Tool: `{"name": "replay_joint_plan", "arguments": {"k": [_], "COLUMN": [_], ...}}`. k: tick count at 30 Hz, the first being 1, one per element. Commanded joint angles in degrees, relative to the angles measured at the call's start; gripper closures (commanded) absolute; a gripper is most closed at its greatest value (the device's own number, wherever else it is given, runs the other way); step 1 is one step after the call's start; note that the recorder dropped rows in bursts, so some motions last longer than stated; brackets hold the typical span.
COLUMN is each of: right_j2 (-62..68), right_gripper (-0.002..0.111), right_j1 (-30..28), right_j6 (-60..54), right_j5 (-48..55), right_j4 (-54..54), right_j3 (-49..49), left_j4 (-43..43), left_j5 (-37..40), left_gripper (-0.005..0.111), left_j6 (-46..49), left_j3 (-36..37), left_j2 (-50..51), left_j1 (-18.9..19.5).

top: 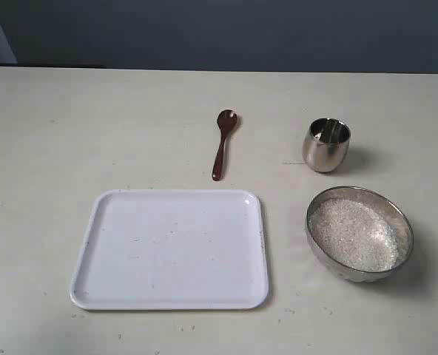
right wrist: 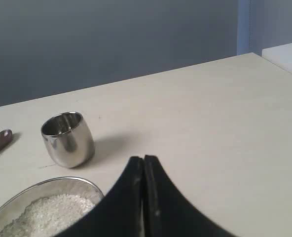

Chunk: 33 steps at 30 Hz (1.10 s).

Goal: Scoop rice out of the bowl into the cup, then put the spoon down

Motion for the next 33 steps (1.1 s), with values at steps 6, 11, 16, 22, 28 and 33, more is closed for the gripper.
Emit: {"name": "replay_joint_plan", "arguments": {"k": [6,11,16,22,28,33], "right_j2": [-0.23,-0.23,-0.23,-0.23,-0.23,-0.23], "right_gripper": [0.108,0.108,0.108,0.108,0.108,0.109], "right_j1": [0.11,0.11,0.11,0.11,0.11,0.11], "right_j6": [-0.05,-0.05,-0.05,-0.05,1.72,-3.82], "right_j5": [-0.54,-0.66,-11.03,-24.25,-19.91,-1.52], "right_j4": [0.00,-0.12,11.18,30.13,40.10,42.14], "right_j3": [0.07,0.07,0.07,0.07,0.07,-3.09], "left_j4": [0.33,0.33,0.33,0.33,0.33,0.33], "left_j5": [-0.74,-0.74,-0.74,-0.74,-0.74,-0.74], "left_gripper": [0.106,0.106,0.106,0.106,0.106,0.106], "left_j6": [-0.15,-0.15,-0.15,-0.15,-0.15,-0.15], "left_j3": [-0.14,-0.14,-0.14,-0.14,-0.14,-0.14], "left_j2": [-0.26,-0.26,-0.26,-0.26,-0.26,-0.26], "left_j1": [0.12,0.12,0.12,0.12,-0.52,-0.64]}}
